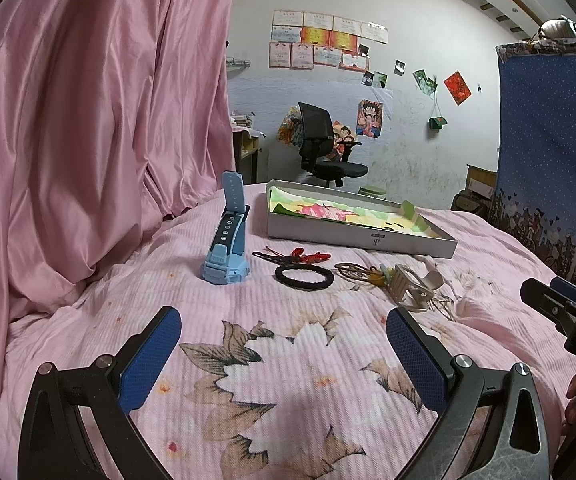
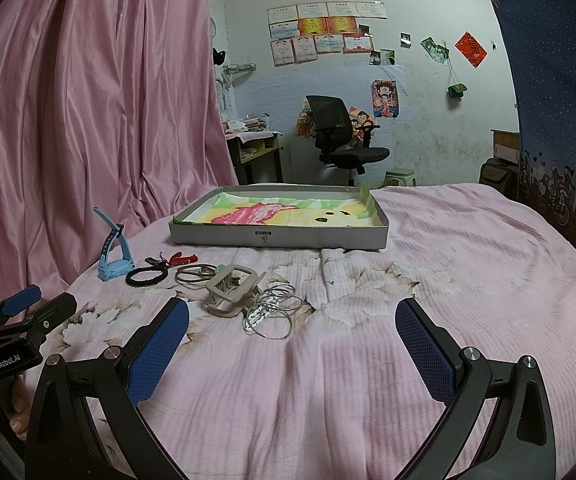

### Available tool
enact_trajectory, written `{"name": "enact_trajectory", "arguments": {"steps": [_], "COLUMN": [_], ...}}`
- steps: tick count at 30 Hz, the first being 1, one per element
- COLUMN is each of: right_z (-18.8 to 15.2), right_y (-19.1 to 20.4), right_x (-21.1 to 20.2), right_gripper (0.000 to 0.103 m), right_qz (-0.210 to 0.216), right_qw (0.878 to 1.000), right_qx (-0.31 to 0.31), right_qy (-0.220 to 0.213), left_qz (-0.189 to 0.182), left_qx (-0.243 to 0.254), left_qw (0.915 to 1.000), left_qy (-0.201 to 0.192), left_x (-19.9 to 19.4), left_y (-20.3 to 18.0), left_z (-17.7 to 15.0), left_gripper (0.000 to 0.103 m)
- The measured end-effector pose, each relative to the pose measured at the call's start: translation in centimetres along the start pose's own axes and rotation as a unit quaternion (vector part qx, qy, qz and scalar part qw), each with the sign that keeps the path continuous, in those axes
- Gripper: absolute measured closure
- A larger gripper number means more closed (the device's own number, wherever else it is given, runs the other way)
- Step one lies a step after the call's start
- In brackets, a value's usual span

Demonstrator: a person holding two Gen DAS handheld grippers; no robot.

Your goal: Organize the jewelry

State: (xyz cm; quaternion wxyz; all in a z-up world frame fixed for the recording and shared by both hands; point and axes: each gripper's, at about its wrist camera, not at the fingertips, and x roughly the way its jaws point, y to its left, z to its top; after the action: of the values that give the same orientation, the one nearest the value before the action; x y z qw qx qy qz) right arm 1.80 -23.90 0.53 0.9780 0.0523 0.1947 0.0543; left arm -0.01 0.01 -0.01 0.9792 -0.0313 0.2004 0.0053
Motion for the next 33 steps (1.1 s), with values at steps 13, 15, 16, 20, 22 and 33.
{"name": "enact_trajectory", "arguments": {"steps": [13,15,16,20,22,33], "right_z": [0.2,0.4,0.6,1.1,1.2,1.7], "right_y": [0.4,0.4,0.3,0.1,-0.1,-0.7], "right_x": [0.6,1.0,1.1,2.1,2.7,6.7], "right_gripper": [0.001,0.001,0.001,0.001,0.001,0.022], "right_qz": [0.012,0.013,0.014,0.02,0.027,0.067], "right_qw": [1.0,0.999,0.999,0.998,0.997,0.989], "right_qx": [-0.022,-0.029,-0.031,-0.047,-0.05,-0.075], "right_qy": [0.008,0.01,0.011,0.03,0.042,0.113], "left_qz": [-0.009,-0.008,-0.009,-0.022,-0.028,-0.054], "left_qx": [0.002,0.005,0.007,0.018,0.023,0.033], "left_qw": [0.9995,0.9992,0.999,0.9969,0.9953,0.9873], "left_qy": [0.029,0.038,0.043,0.074,0.09,0.146], "left_x": [1.8,2.4,2.7,4.4,5.3,9.9], "left_y": [0.8,1.0,1.0,0.9,0.7,0.0], "left_z": [0.5,0.8,0.9,1.6,1.7,3.0], "left_gripper": [0.0,0.0,0.0,0.0,0.0,0.02]}}
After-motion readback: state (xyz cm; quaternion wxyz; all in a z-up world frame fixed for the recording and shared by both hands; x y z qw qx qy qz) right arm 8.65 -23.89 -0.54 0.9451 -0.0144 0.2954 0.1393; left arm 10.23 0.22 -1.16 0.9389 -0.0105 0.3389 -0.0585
